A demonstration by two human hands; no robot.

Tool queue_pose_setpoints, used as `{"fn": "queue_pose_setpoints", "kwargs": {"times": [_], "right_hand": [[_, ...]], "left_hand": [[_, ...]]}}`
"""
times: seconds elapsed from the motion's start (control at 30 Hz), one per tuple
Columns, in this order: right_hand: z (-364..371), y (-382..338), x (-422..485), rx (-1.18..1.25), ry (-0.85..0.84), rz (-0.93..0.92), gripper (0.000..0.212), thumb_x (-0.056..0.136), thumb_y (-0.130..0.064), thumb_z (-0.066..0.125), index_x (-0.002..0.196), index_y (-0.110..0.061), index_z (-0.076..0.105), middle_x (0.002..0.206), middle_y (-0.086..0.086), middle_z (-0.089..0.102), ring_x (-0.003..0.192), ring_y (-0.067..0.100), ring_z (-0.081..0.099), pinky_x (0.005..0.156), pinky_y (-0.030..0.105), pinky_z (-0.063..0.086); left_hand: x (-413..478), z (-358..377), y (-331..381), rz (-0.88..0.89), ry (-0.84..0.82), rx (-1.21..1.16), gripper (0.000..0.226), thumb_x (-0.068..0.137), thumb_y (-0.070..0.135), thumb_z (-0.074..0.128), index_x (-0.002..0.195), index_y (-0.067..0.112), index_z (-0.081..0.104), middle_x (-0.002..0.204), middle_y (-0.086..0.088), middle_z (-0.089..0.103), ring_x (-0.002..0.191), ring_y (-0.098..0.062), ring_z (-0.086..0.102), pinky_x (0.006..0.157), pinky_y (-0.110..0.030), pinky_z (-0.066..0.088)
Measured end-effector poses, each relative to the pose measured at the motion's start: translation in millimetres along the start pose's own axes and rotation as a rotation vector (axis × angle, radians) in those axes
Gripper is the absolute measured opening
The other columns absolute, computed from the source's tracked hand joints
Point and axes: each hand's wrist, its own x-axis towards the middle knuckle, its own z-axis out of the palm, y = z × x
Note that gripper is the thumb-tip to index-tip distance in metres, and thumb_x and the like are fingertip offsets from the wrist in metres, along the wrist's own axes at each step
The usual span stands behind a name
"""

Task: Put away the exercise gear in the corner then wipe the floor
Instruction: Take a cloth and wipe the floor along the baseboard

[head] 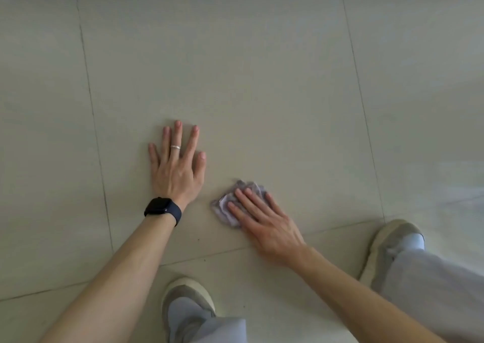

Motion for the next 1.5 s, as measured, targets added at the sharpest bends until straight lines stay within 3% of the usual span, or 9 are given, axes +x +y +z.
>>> {"fn": "queue_pose_setpoints", "kwargs": {"times": [0.27,0.47,0.53,0.77,0.83,1.0,1.1,1.3,1.5], "right_hand": [[-16,50,-14,0.177,0.238,1.032,0.056,0.105,-0.033,0.029,0.159,-0.026,0.014,0.167,0.005,0.003,0.154,0.022,-0.002,0.122,0.056,0.009],[18,-63,-33,-0.004,-0.081,-0.087,0.067,0.098,-0.024,0.046,0.159,-0.025,0.018,0.167,0.001,0.011,0.154,0.020,0.005,0.122,0.051,0.017],[11,-42,-24,-0.049,-0.068,-0.156,0.065,0.099,-0.025,0.044,0.159,-0.026,0.018,0.166,-0.002,0.012,0.154,0.016,0.005,0.122,0.049,0.017],[-9,14,28,0.152,0.223,0.889,0.057,0.104,-0.030,0.034,0.159,-0.023,0.019,0.166,0.009,0.007,0.154,0.026,0.002,0.121,0.057,0.010],[6,-33,36,0.100,0.201,0.697,0.060,0.103,-0.030,0.037,0.159,-0.024,0.016,0.166,0.011,0.005,0.154,0.028,0.001,0.122,0.057,0.009],[27,-93,36,-0.044,-0.136,-0.408,0.064,0.102,-0.033,0.044,0.159,-0.026,0.016,0.167,0.001,0.007,0.154,0.020,0.000,0.122,0.049,0.015],[10,-45,89,-0.058,-0.054,-0.361,0.055,0.104,-0.036,0.038,0.157,-0.024,0.027,0.165,0.000,0.019,0.153,0.019,0.011,0.121,0.047,0.022],[-20,-15,193,0.115,0.081,0.504,0.057,0.105,-0.039,0.025,0.159,-0.026,0.013,0.167,0.007,0.002,0.154,0.023,-0.004,0.123,0.053,0.004],[-4,-62,184,-0.087,-0.131,-0.552,0.053,0.106,-0.043,0.025,0.158,-0.036,0.018,0.167,-0.001,0.011,0.154,0.020,0.006,0.123,0.048,0.011]], "left_hand": [[-48,8,1,-0.035,-0.009,-0.033,0.055,0.102,0.043,0.027,0.156,0.033,0.023,0.166,-0.001,0.010,0.152,-0.027,0.011,0.119,-0.059,0.010],[-72,1,-16,0.029,-0.021,-0.020,0.054,0.102,0.039,0.032,0.155,0.033,0.027,0.166,-0.002,0.012,0.152,-0.028,0.014,0.117,-0.058,0.017],[-82,-2,-27,-0.029,-0.019,-0.016,0.054,0.101,0.040,0.032,0.155,0.033,0.027,0.166,-0.002,0.012,0.152,-0.028,0.013,0.117,-0.058,0.016],[-118,-14,-63,-0.155,-0.063,-0.023,0.056,0.100,0.044,0.029,0.155,0.038,0.021,0.166,0.001,0.007,0.152,-0.026,0.009,0.120,-0.054,0.012],[-117,-15,-62,-0.159,-0.070,-0.034,0.056,0.100,0.043,0.029,0.155,0.038,0.022,0.166,0.001,0.007,0.152,-0.025,0.010,0.119,-0.055,0.013],[-119,-20,-71,-0.258,-0.067,-0.027,0.055,0.102,0.043,0.025,0.156,0.038,0.018,0.166,0.000,0.004,0.153,-0.026,0.008,0.118,-0.058,0.015],[-117,-22,-73,-0.303,-0.060,-0.064,0.055,0.101,0.042,0.025,0.155,0.041,0.018,0.166,0.001,0.003,0.153,-0.024,0.007,0.119,-0.057,0.012],[-110,-31,-102,-0.439,-0.026,-0.081,0.058,0.098,0.047,0.019,0.156,0.041,0.014,0.166,0.002,0.001,0.153,-0.021,0.003,0.120,-0.054,0.009],[-76,-55,-146,-0.490,-0.012,-0.065,0.056,0.099,0.051,0.016,0.154,0.048,0.006,0.165,0.007,-0.008,0.153,-0.017,-0.005,0.123,-0.050,0.001]]}}
